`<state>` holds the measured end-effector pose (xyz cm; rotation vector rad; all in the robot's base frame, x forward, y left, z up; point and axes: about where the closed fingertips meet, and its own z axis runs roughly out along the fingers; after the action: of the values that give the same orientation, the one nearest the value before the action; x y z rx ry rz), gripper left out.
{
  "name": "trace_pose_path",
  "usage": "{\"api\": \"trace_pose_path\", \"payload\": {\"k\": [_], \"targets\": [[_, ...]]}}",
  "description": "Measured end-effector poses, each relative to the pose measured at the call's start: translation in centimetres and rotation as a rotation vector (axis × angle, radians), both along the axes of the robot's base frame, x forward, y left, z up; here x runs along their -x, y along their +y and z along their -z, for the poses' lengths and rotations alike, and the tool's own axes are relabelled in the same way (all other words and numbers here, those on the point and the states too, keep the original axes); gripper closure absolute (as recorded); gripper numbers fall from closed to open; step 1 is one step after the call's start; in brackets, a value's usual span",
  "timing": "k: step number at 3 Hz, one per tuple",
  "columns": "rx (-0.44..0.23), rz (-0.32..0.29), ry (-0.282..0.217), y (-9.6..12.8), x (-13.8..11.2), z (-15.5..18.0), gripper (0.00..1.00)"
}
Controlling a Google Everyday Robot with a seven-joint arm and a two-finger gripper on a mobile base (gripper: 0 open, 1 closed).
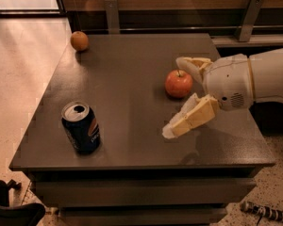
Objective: Knock pepsi can over
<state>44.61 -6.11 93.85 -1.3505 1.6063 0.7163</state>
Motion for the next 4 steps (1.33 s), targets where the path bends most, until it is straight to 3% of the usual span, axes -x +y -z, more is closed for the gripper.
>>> {"api": "trace_pose_path", "payload": {"k": [2, 4], "targets": [[0.034, 0.018, -0.006, 0.7, 0.3, 0.3, 0.00], [0.030, -0.021, -0.011, 6.8, 2.0, 4.2, 0.00]]}}
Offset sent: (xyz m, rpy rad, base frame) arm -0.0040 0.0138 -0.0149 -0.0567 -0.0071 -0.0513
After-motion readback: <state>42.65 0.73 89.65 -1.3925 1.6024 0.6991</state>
